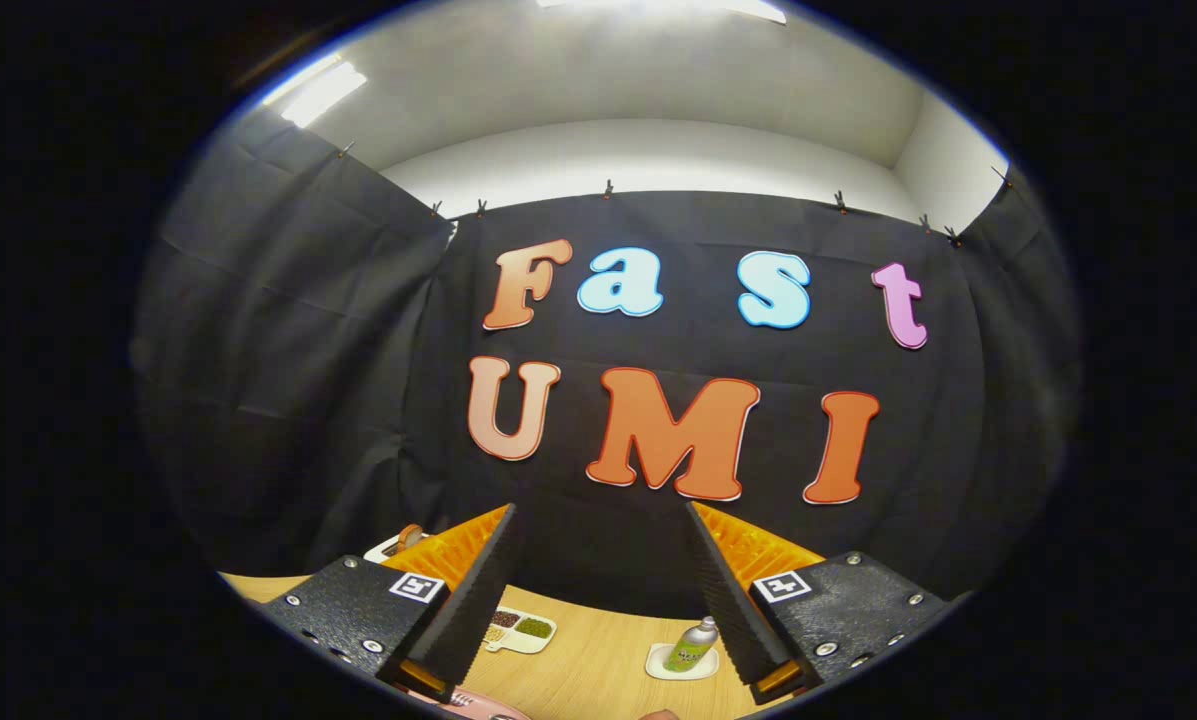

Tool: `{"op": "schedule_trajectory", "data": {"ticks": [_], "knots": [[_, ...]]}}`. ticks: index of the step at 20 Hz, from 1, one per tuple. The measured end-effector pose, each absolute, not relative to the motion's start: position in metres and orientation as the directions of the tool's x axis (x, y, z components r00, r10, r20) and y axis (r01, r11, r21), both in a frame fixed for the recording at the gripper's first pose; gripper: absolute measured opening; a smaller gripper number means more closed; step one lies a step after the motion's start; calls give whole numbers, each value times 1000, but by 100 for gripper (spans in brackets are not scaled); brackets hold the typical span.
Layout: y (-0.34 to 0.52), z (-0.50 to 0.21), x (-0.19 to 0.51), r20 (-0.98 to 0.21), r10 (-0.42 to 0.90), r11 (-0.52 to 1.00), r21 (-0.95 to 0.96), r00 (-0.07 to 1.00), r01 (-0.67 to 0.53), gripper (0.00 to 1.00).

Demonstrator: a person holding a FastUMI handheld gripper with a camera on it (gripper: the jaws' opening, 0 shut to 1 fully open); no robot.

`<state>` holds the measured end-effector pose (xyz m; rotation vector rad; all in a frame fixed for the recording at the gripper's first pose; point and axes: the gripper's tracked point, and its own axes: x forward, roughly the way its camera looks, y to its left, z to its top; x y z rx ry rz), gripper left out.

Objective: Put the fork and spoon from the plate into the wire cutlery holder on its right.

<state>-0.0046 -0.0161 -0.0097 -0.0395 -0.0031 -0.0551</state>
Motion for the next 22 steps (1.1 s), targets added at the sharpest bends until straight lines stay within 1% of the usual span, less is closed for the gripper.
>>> {"op": "schedule_trajectory", "data": {"ticks": [2,6,14,18,22], "knots": [[-23,-8,-8,5,-84,996,-35,996,84,96],[-29,-28,-14,-33,-121,992,-27,992,120,96],[5,-134,-32,-306,-84,996,7,948,90,97],[20,-185,-46,-431,-70,997,9,900,82,97],[43,-242,-64,-573,-35,998,20,819,56,97]]}}
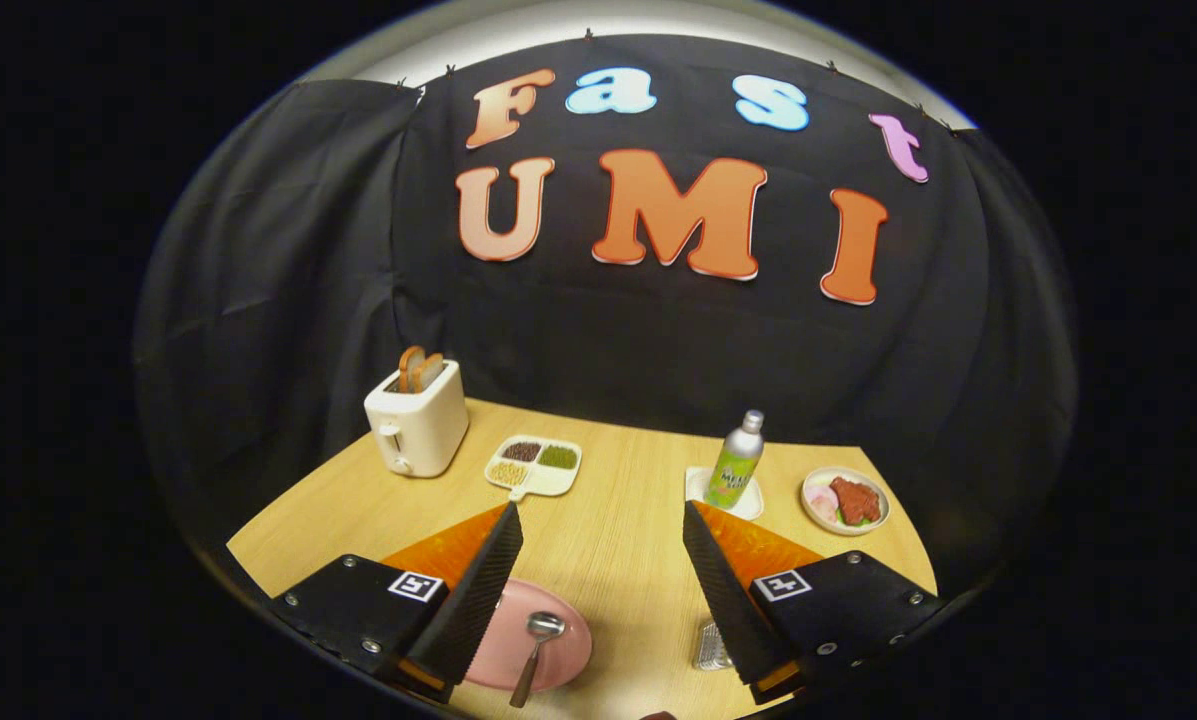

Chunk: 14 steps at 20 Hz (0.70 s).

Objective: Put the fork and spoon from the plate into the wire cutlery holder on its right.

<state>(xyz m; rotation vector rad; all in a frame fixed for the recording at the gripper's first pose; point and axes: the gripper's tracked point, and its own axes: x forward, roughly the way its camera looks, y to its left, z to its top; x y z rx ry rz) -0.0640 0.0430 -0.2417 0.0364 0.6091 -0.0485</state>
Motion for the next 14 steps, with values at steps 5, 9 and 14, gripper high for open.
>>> {"op": "schedule_trajectory", "data": {"ticks": [5,9,14], "knots": [[72,-306,-95,-723,2,999,29,691,28,96],[94,-351,-130,-825,16,1000,13,564,-9,92],[107,-388,-157,-875,9,1000,10,484,-1,81]]}}
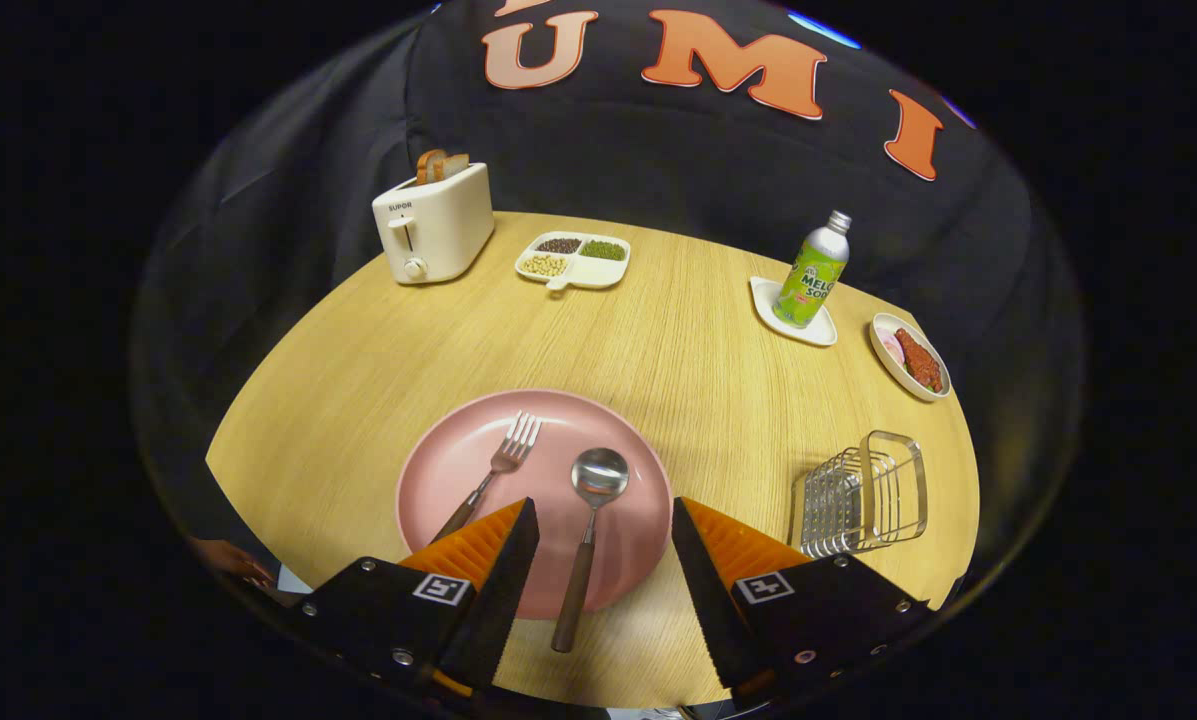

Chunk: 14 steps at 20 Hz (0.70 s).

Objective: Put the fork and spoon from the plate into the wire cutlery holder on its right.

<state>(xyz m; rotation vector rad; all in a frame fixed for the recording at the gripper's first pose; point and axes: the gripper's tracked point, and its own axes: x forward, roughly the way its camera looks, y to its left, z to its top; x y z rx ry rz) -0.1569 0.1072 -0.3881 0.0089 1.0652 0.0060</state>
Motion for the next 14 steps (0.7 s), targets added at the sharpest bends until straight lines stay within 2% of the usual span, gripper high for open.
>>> {"op": "schedule_trajectory", "data": {"ticks": [5,10,14], "knots": [[111,-416,-179,-918,6,999,22,397,35,67],[118,-427,-185,-944,27,999,38,328,27,44],[119,-435,-190,-963,27,999,34,268,19,37]]}}
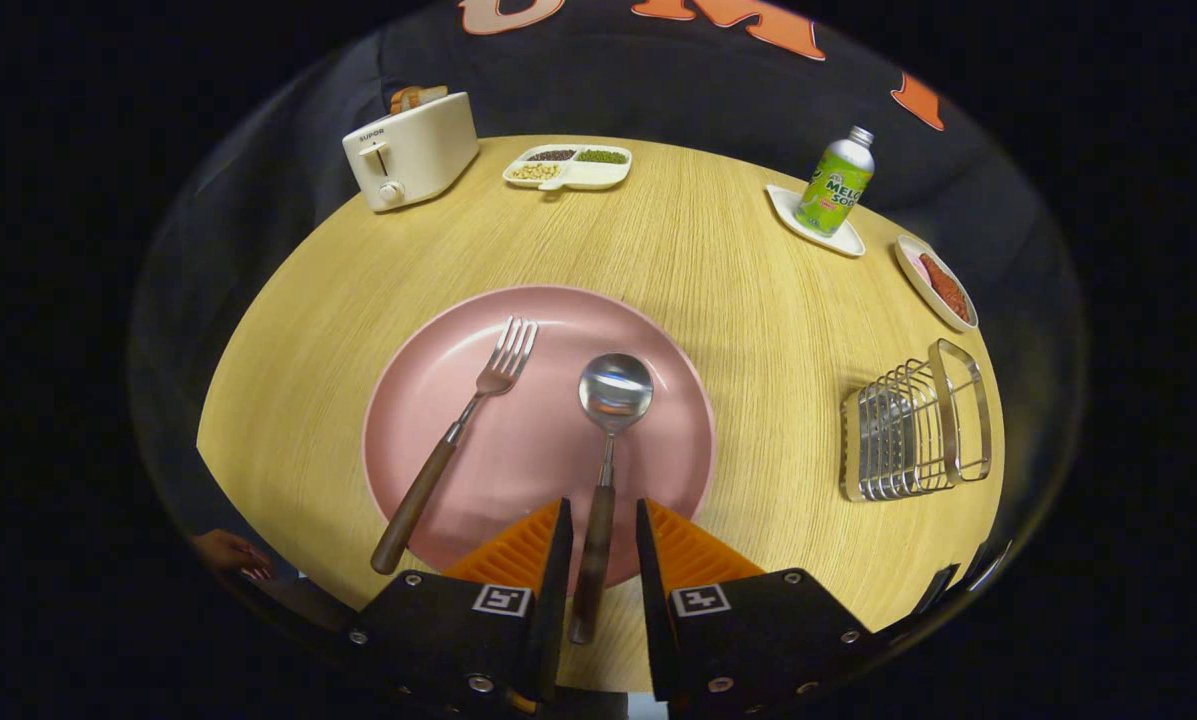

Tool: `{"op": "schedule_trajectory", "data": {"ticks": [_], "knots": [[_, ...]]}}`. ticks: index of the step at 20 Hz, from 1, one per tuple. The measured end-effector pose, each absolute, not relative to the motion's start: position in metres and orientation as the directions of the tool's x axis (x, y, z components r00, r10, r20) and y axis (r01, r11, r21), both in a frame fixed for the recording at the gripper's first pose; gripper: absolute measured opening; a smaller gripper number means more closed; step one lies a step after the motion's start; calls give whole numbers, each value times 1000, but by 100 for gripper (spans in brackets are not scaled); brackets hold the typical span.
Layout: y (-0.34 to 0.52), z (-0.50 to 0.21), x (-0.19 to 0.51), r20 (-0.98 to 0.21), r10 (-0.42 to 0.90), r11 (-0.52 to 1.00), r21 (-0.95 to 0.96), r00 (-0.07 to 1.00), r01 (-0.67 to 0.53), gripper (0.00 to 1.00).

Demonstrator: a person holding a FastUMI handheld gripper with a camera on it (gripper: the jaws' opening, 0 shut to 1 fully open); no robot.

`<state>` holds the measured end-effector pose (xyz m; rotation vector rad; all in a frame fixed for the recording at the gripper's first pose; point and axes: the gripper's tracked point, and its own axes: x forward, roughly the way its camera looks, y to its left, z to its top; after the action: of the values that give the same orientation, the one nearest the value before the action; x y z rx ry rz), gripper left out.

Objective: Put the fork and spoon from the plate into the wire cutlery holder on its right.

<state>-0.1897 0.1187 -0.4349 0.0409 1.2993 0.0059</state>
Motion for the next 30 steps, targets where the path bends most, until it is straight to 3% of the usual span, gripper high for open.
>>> {"op": "schedule_trajectory", "data": {"ticks": [8,15,30], "knots": [[122,-434,-191,-972,62,996,74,225,47,10],[94,-392,-173,-946,68,990,103,317,96,9],[117,-444,-180,-976,79,996,69,201,-57,11]]}}
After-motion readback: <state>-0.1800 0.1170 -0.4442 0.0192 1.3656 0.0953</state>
